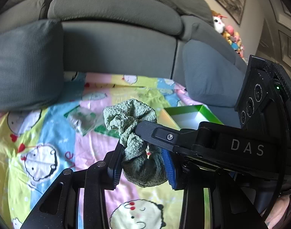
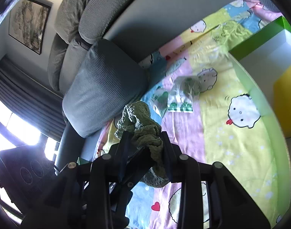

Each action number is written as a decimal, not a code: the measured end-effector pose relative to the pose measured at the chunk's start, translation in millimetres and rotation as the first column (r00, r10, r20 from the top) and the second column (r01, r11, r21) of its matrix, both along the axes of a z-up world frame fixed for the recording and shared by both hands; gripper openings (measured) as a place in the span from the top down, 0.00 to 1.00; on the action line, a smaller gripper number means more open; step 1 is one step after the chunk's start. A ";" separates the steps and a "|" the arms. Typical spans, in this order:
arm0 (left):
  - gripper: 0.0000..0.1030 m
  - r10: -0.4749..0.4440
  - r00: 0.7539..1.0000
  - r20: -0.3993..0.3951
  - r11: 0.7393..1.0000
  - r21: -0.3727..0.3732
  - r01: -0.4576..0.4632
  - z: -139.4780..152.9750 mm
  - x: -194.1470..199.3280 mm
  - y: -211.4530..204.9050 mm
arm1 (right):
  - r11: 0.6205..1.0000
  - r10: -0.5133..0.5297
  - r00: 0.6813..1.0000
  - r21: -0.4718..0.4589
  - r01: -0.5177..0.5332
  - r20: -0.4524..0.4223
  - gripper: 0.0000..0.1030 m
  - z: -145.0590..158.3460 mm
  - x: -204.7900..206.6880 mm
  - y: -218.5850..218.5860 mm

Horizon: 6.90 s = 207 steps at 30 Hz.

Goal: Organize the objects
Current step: 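Carry the towel with the right tool over the green-rimmed box, then lower the towel into the box and open the right tool, then move the right tool back over the sheet to the clear plastic bag, then close the right tool on the clear plastic bag with green print and lift, then carry the plastic bag with the right tool over the green-rimmed box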

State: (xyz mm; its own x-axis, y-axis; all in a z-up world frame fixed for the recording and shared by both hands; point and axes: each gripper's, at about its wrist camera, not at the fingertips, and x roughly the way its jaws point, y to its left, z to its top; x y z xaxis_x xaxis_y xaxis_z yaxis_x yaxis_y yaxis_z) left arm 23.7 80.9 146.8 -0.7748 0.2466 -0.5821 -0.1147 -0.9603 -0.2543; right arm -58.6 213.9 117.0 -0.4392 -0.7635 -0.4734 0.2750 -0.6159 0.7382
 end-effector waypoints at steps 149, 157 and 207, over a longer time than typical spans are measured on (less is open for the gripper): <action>0.27 0.312 0.879 0.360 0.909 0.155 -0.386 -73.3 -15.5 -141.4 | 0.838 -0.041 0.996 0.546 -0.009 0.079 0.30 -51.5 -24.0 -68.4; 0.27 0.164 0.916 0.367 0.937 0.232 -0.261 -72.7 -23.8 -112.9 | 0.916 -0.095 0.994 0.395 0.069 0.047 0.24 -25.6 -19.6 -31.0; 0.53 -0.104 0.981 0.161 0.966 0.251 0.061 -24.4 -9.7 -21.9 | 0.989 -0.009 0.998 0.146 0.000 0.061 0.44 -22.7 -16.1 -9.3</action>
